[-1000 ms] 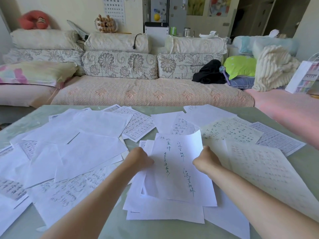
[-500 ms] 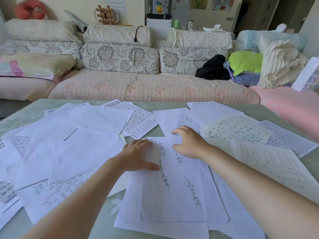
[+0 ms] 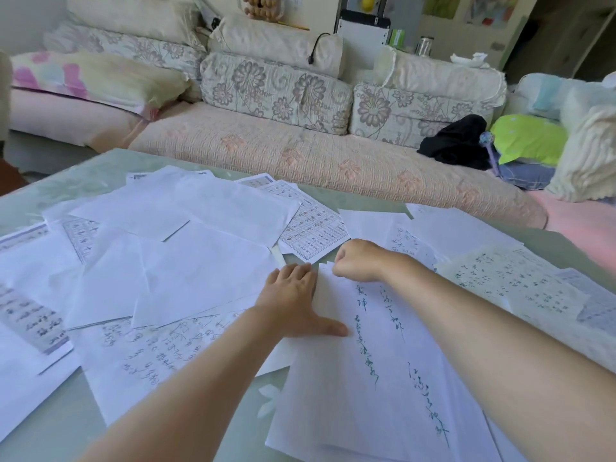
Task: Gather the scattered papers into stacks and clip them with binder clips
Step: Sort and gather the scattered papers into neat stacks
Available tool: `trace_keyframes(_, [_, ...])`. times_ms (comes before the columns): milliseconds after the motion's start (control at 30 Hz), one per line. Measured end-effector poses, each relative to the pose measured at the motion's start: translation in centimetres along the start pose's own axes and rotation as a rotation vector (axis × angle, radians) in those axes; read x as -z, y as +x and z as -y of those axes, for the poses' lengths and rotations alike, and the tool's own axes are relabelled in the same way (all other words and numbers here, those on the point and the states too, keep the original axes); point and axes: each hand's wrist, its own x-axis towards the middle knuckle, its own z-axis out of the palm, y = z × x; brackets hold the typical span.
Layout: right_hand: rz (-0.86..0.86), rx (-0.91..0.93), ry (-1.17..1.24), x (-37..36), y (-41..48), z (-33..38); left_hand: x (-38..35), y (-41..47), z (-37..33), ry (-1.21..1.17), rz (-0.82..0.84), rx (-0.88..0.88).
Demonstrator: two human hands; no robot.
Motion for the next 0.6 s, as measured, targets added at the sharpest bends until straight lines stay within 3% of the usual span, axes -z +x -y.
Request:
trace_keyframes(133, [0.008,-0.011,-0.057,0.1,-0.3,-0.1,-0.3,0.0,-0.1,-0.005,-0.026,0.007])
trace_keyframes(467, [0.145,0.033,0.105,1.7,-2.4,-1.2,-0.8,0.3,0.0,-0.027,-0.062,0.007])
trace_keyframes(600, [-0.002,0.144,0.264,1.5,-2.6,-3.1,-0.5,0.6,-0.6,-0.149,-0.087,0.001])
